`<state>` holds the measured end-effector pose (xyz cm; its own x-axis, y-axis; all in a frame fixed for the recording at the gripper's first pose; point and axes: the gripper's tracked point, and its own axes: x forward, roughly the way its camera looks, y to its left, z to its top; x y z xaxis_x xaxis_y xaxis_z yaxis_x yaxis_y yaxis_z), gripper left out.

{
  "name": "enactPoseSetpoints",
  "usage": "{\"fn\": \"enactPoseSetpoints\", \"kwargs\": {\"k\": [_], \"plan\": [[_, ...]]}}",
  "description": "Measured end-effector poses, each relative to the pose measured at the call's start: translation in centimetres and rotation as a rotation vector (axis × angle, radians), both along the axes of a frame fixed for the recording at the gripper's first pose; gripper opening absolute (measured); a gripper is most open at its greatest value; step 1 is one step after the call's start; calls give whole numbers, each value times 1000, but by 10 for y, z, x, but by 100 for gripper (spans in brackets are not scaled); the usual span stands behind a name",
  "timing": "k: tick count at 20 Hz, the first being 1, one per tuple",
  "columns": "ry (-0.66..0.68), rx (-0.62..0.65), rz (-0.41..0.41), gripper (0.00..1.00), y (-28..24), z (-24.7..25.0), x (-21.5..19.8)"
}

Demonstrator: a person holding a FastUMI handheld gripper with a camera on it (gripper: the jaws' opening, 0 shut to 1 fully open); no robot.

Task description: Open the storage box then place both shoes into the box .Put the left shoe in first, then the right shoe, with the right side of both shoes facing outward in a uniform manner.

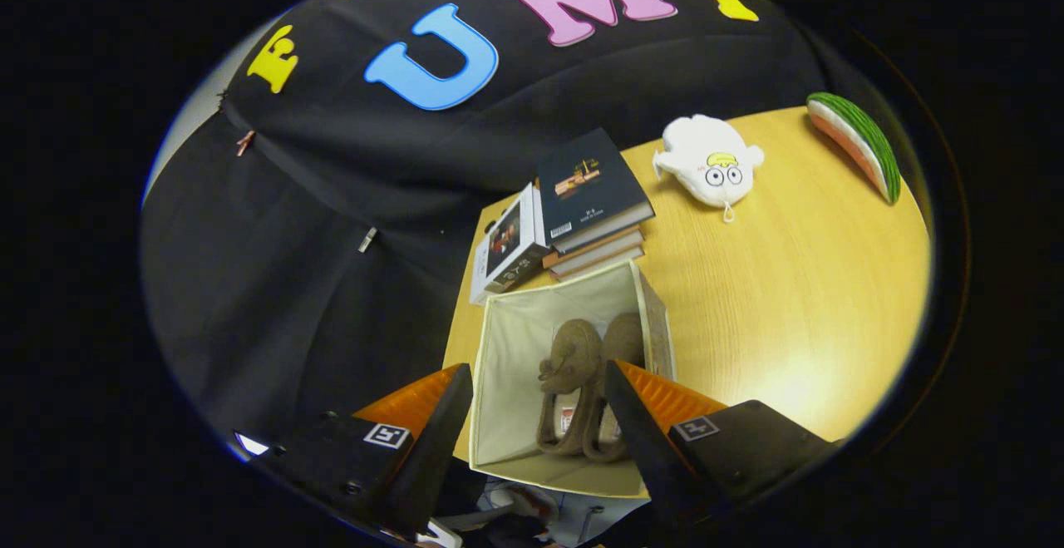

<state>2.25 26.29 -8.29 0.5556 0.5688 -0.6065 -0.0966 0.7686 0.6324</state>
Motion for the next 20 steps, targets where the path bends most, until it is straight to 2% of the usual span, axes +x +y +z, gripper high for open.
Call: {"fn": "enactPoseSetpoints", "kwargs": {"k": [5, 12, 20], "plan": [[-141, -51, -7, 98, -71, 34, -2], [-338, -162, -156, 98, -206, 67, 28], [-586, -344, -251, 98, -325, 89, 50]]}}
